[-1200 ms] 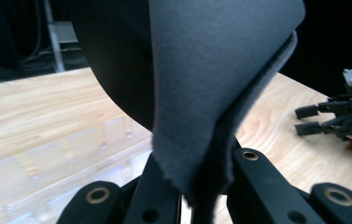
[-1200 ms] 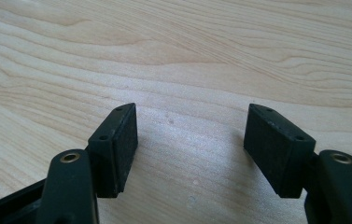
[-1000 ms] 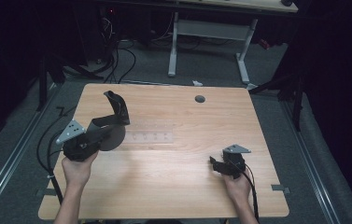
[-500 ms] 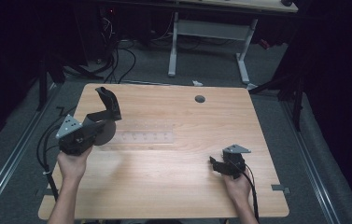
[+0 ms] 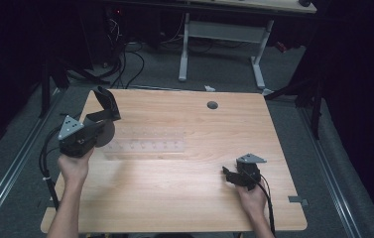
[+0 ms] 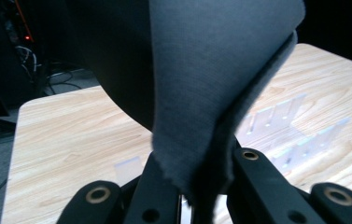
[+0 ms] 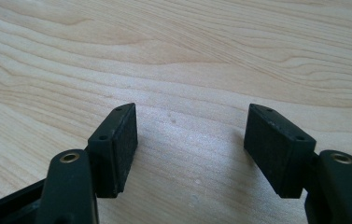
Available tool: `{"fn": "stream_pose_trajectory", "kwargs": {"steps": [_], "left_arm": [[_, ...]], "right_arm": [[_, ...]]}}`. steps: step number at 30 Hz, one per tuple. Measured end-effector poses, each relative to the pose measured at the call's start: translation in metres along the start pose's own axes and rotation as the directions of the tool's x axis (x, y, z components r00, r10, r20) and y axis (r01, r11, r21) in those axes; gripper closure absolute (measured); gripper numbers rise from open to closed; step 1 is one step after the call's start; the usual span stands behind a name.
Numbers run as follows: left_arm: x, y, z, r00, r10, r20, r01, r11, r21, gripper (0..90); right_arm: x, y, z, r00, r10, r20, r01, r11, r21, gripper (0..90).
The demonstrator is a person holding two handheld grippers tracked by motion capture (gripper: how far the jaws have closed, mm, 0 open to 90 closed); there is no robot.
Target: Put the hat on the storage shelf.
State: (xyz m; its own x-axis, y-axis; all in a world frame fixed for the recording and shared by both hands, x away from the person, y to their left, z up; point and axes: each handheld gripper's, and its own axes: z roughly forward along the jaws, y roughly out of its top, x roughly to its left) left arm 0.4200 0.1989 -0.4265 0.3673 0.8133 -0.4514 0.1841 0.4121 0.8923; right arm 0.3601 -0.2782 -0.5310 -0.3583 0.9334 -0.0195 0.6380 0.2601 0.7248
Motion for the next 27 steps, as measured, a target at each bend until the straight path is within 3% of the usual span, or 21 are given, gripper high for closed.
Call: {"fn": "stream_pose_trajectory", "kwargs": {"steps": [12,23,27], "left_arm": [[0.010,-0.005,0.008,0.9989,0.025,-0.041,-0.025,0.9996,0.011,85.5],[0.015,-0.009,0.014,0.9978,-0.003,-0.066,0.003,1.0000,0.003,85.4],[0.016,-0.013,0.016,0.9974,0.004,-0.072,-0.004,1.0000,0.006,85.4]], "right_arm": [[0.000,0.000,0.000,1.0000,-0.002,0.001,0.002,1.000,-0.001,35.2],[0.000,0.000,0.000,1.0000,-0.001,0.001,0.001,1.000,0.000,35.2],[0.000,0.000,0.000,1.0000,-0.001,0.001,0.001,1.000,0.000,35.2]]}}
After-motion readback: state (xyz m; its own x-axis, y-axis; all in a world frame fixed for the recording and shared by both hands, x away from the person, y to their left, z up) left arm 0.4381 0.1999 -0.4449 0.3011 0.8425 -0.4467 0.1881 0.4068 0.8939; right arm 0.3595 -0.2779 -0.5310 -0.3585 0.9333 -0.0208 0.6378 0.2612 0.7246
